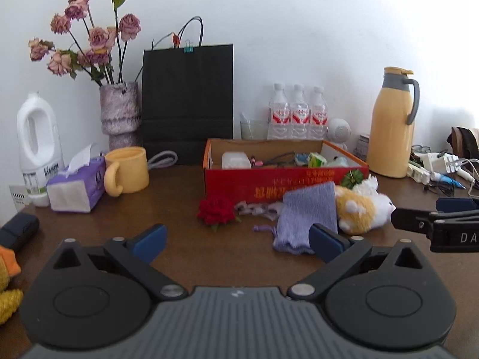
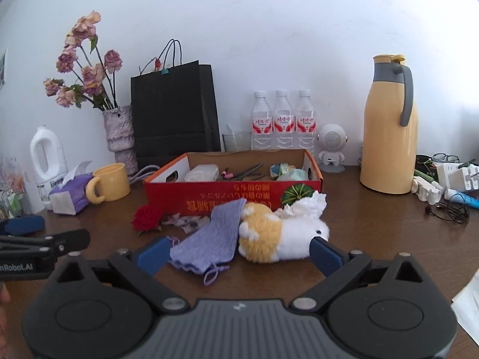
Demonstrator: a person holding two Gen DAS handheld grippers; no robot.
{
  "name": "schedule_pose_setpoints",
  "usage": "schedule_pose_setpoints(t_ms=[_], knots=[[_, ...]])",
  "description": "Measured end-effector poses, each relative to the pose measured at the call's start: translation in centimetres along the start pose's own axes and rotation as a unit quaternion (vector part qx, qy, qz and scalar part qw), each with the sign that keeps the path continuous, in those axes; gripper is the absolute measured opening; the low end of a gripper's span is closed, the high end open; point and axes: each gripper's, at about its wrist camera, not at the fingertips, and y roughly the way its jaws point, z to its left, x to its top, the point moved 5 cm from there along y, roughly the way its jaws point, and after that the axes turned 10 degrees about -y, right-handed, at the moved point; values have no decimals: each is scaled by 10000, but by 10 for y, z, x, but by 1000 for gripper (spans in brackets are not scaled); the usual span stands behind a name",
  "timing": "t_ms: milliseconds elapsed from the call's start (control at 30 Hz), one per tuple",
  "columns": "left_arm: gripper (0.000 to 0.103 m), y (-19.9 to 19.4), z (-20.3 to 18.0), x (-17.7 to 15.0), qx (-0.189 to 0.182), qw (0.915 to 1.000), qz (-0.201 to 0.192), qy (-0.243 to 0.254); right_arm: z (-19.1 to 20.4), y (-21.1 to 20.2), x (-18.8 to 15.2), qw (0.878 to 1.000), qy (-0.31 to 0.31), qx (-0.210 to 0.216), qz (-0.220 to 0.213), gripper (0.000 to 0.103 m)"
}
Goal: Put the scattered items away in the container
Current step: 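Move the left gripper toward the red rose on the desk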
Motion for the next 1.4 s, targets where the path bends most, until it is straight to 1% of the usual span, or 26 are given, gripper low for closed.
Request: schedule_pose_setpoints(t_ms=[100,167,267,367,467,600,800,933,1033,1233,1400], knots=[[103,-5,14,-20,13,9990,392,-212,6,-12,-11,9998,104,102,111,100],[103,-6,21,-25,86,9978,558,-334,12,-16,-12,9997,96,167,161,100],[103,-16,26,-22,142,9981,448,-391,26,-25,-7,9998,-30,169,28,100],[103,-28,25,-22,174,9987,372,-292,36,-34,-2,9997,-84,197,-103,100],[103,-34,24,-26,186,9990,345,-197,43,-38,-4,9994,-132,278,-132,100],[103,-34,23,-30,106,9987,439,-223,45,-30,-9,9997,-149,208,58,100],[103,-27,18,-29,-6,9986,515,-94,36,-21,-12,9997,90,119,214,100],[103,-16,19,-33,14,9976,689,-92,32,-13,-12,9992,126,33,373,100],[103,-10,21,-33,40,9971,744,-134,31,-8,-10,9992,167,81,357,100],[103,-4,26,-31,86,9968,777,-186,32,3,-4,9992,41,119,388,100],[103,1,29,-25,122,9967,778,-193,32,14,3,9988,126,302,373,100]])
